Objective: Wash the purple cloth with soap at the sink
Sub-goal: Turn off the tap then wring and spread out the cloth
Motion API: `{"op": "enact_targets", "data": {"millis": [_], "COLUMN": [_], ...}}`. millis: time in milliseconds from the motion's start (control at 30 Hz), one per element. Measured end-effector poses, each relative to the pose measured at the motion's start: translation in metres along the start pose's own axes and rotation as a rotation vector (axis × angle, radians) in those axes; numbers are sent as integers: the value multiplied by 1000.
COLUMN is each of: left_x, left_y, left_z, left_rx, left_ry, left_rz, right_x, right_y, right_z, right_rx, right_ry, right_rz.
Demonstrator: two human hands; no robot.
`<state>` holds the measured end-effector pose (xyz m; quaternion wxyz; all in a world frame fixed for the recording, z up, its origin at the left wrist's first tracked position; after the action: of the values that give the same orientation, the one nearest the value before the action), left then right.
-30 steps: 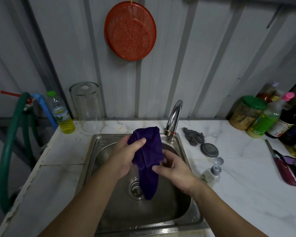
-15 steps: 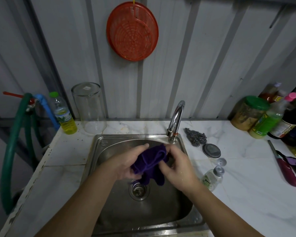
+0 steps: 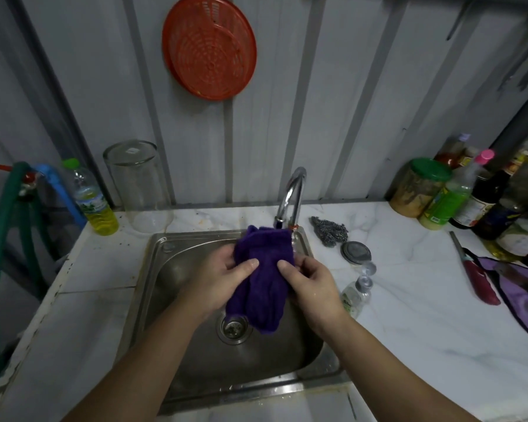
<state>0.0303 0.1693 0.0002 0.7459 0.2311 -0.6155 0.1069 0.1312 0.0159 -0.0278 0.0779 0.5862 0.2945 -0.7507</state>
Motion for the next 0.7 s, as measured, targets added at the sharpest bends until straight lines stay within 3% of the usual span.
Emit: {"op": "enact_targets", "data": {"millis": [300,700], "left_x": [-14,-33], "left_y": [-82,-250], "left_z": [43,77], "left_rx": [14,-70], "left_ry": [78,230], "left_rz": [7,-43], "right_x": [-2,-1], "right_y": [71,237], "right_z": [62,113], "right_rx": [-41,186], "right_ry": [-120,-203], "right_rz": [50,195]}}
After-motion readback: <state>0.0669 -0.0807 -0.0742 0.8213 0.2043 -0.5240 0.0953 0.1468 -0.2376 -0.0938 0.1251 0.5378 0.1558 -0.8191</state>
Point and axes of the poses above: each hand's wrist, its own z-axis away from the middle knuckle, its own y-axis out of the back of the hand, x = y × z, the point moved 6 cm from there along -z, towards the middle knuckle, and after that the axes turned 9 degrees about -z, right-handed, at the moved point
